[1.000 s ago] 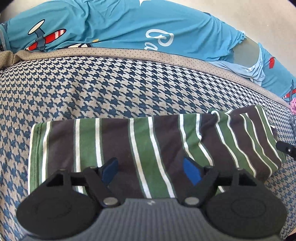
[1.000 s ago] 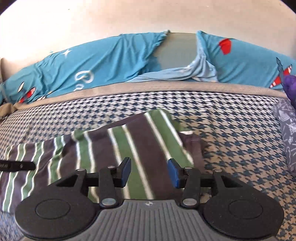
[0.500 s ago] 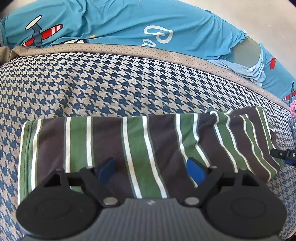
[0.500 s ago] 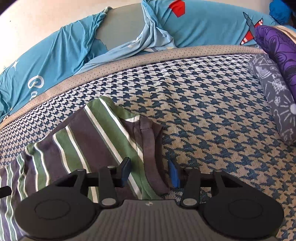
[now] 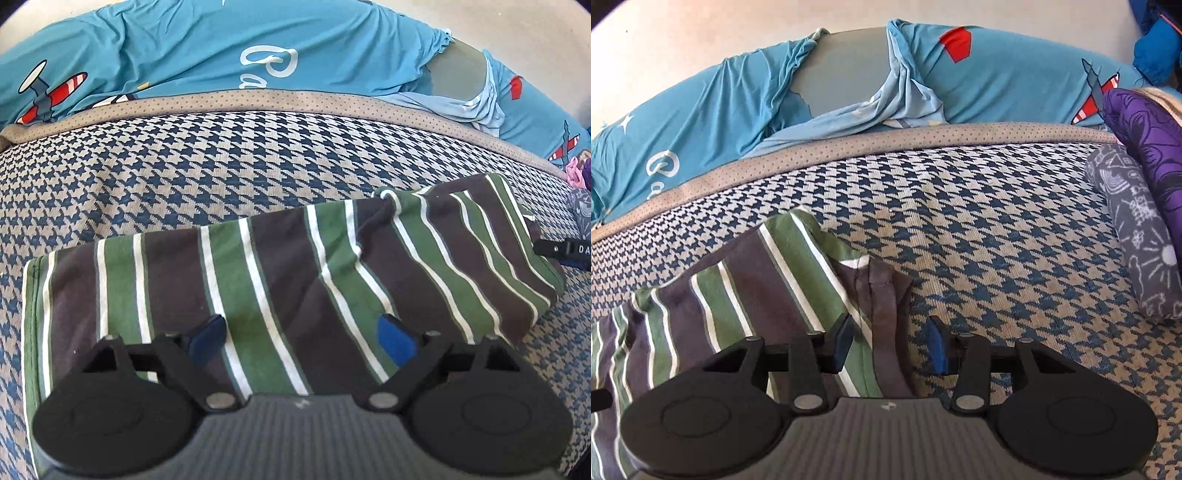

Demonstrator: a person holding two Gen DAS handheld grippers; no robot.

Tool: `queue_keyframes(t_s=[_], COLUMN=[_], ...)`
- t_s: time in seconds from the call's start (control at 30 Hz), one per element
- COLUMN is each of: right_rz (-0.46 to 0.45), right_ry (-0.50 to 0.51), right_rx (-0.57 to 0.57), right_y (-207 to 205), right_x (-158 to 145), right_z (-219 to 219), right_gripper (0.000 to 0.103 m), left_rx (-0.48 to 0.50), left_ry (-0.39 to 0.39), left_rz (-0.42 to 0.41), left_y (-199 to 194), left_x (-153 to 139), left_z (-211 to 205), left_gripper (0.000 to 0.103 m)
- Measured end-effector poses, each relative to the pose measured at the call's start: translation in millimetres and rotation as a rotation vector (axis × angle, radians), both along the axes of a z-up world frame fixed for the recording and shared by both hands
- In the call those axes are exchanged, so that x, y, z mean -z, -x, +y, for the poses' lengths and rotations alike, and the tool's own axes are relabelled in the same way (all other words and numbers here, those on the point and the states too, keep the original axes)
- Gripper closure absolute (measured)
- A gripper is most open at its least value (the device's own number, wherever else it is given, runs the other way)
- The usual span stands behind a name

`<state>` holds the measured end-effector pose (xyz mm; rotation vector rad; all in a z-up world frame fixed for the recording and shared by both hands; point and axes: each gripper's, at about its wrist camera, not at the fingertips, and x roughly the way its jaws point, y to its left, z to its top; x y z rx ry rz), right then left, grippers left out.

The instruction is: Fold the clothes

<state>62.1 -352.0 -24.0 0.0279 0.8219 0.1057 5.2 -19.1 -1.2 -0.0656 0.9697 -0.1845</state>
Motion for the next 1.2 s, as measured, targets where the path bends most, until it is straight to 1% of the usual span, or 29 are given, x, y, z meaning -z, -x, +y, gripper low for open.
queue_keyframes(t_s=[0.07, 0.13, 0.2, 0.33, 0.47, 0.5, 0.53, 0.57, 0.6, 0.63, 0.73, 0.87, 0.97, 1.0, 1.07, 1.1, 1.13, 1.2], right_rz=[-0.010, -0.015, -0.014, -0.021, -0.032, -0.040, -0.048, -0.057, -0.061, -0.064, -0.092, -0.101, -0.105, -0.104, -0.087, -0.080, -0.073, -0.072], right_ry=[-0.015, -0.031, -0.048, -0.018, 0.028, 0.036, 0.045, 0.053, 0.041, 0.027, 0.049, 0.055, 0.071, 0.078, 0.069, 0.062, 0.054, 0.041], right_rx=[-0.005, -0.014, -0.027, -0.083, -0.117, -0.126, -0.134, -0.143, -0.153, -0.165, -0.169, -0.165, -0.168, -0.165, -0.148, -0.124, -0.100, -0.062], right_y=[-4.5, -9.3, -14.3, -23.0, -28.0, -27.8, -27.7, -27.6, -26.8, -26.4, -26.9, -31.6, -32.8, -34.4, -37.3, -37.5, -37.6, -34.3], right_x=[-0.7, -0.1, 1.9, 7.2, 13.1, 13.3, 13.5, 13.6, 13.9, 14.3, 17.1, 21.0, 24.1, 25.4, 25.8, 23.9, 22.0, 16.7], right_z=[-1.3, -1.8, -1.5, 5.8, 15.0, 17.2, 19.4, 21.5, 21.9, 22.5, 25.1, 24.1, 24.9, 24.5, 19.9, 16.8, 13.6, 7.9], right_gripper=[0.059, 0.053, 0.051, 0.043, 0.043, 0.047, 0.058, 0.063, 0.076, 0.081, 0.083, 0.083, 0.083, 0.081, 0.072, 0.064, 0.061, 0.059], left_rx=[0.004, 0.004, 0.003, 0.006, 0.027, 0.033, 0.039, 0.046, 0.055, 0.065, 0.099, 0.153, 0.192, 0.201, 0.212, 0.217, 0.221, 0.231], left_ry=[-0.001, 0.000, 0.005, 0.006, -0.002, -0.009, -0.015, -0.022, -0.027, -0.031, -0.036, -0.080, -0.126, -0.136, -0.138, -0.135, -0.136, -0.141], left_rz=[0.001, 0.003, 0.004, 0.004, 0.003, 0.001, 0.000, -0.003, -0.005, -0.007, -0.006, -0.003, -0.004, -0.003, 0.001, 0.005, 0.007, 0.009], left_y=[-0.3, -1.2, -1.5, -1.4, -2.4, -2.2, -2.1, -1.5, -0.8, 0.0, 2.5, 7.1, 11.4, 12.8, 15.6, 16.6, 17.7, 20.0], left_x=[0.1, 0.0, -0.1, -0.6, -2.7, -2.9, -3.2, -3.1, -3.0, -3.2, -2.6, 1.7, 5.5, 6.8, 8.2, 8.4, 8.5, 8.9], left_z=[-0.6, -0.2, 0.3, -1.2, -5.5, -7.4, -9.3, -11.3, -13.4, -15.6, -22.1, -33.3, -42.9, -46.9, -52.1, -53.8, -55.2, -57.6], left_gripper=[0.014, 0.014, 0.014, 0.012, 0.011, 0.011, 0.010, 0.010, 0.010, 0.010, 0.009, 0.005, 0.004, 0.004, 0.002, 0.002, 0.001, 0.001])
